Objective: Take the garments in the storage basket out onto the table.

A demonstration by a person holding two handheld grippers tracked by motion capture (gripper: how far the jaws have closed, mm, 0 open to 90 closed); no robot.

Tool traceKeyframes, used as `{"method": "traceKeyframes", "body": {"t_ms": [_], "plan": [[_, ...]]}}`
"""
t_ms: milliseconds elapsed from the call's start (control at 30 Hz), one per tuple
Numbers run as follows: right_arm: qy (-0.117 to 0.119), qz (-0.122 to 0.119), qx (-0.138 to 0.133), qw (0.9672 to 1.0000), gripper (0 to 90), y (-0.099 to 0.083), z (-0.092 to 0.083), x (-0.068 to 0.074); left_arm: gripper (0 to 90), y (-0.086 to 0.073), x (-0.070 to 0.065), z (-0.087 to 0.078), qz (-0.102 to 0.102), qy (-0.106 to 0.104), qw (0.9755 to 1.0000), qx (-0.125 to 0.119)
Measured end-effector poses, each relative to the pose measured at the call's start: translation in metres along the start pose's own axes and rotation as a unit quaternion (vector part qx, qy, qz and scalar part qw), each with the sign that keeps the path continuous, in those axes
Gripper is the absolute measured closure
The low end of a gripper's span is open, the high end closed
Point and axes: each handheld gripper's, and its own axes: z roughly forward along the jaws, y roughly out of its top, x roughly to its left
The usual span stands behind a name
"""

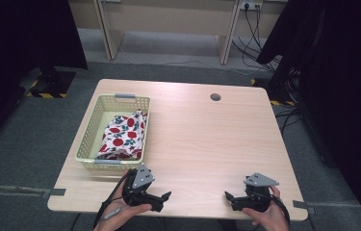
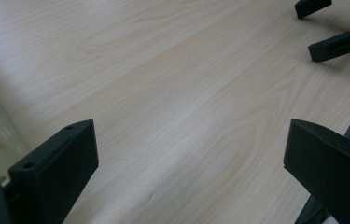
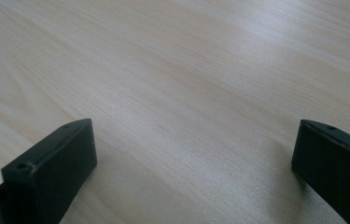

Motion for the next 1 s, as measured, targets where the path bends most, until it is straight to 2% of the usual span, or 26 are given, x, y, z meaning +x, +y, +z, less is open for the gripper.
{"method": "traceKeyframes", "body": {"t_ms": [167,500,733,1000], "plan": [[0.000,0.000,0.000,1.0000,0.4,0.000,0.000,0.000,2.3,0.010,0.005,-0.009,-0.007,-0.002,1.0000,-0.003],[0.001,-0.001,0.000,1.0000,0.4,0.000,0.000,0.000,2.3,0.035,0.019,-0.023,0.004,0.017,0.9998,-0.004],[0.002,-0.002,0.000,1.0000,0.4,0.000,0.000,0.000,2.4,0.048,0.039,-0.030,-0.005,0.038,0.9992,-0.005],[0.002,-0.002,0.001,1.0000,0.4,0.000,0.000,0.000,2.7,0.056,0.074,-0.035,-0.025,0.069,0.9972,0.009]]}}
